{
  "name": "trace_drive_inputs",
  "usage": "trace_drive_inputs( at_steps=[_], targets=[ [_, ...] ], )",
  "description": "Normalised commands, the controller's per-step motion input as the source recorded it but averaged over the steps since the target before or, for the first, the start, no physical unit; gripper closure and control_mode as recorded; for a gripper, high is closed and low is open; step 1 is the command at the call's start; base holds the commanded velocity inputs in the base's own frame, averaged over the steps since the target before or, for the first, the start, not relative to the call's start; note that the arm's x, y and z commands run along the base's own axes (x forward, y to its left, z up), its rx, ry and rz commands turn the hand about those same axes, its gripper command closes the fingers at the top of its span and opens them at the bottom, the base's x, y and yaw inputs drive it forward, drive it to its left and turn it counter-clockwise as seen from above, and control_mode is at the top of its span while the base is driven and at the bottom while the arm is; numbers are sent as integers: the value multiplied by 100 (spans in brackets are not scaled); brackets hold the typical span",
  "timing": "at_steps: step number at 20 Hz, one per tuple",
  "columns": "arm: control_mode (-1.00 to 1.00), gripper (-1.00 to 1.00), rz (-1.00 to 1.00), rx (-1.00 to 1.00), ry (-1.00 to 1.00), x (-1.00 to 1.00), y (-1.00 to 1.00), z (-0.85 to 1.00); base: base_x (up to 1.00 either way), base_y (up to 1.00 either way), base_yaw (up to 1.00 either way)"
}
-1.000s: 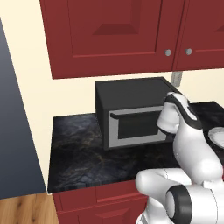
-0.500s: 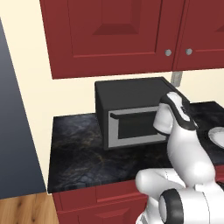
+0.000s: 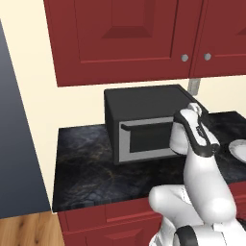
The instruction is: Pull the toaster oven rack outwards. Pick up the baguette from the plate and place it on the toaster oven rack. Close the toaster oven door fully and set the temperature to the lowest setting.
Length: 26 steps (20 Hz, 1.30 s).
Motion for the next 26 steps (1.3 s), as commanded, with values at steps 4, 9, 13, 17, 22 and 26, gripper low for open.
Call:
trace_drive_inputs(
  at_steps=[4,9,13,17,22,26],
  targets=[
    [-100,-100,0,0,0,-27,-19,77,0,0,0],
    [-100,-100,0,0,0,-24,-20,69,0,0,0],
    [-100,-100,0,0,7,-66,-28,37,0,0,0],
    [-100,-100,0,-2,14,-81,-16,8,0,0,0],
    [-100,-100,0,-16,26,-19,-1,52,0,0,0],
    [-100,-100,0,-25,39,-6,0,42,0,0,0]
  ],
)
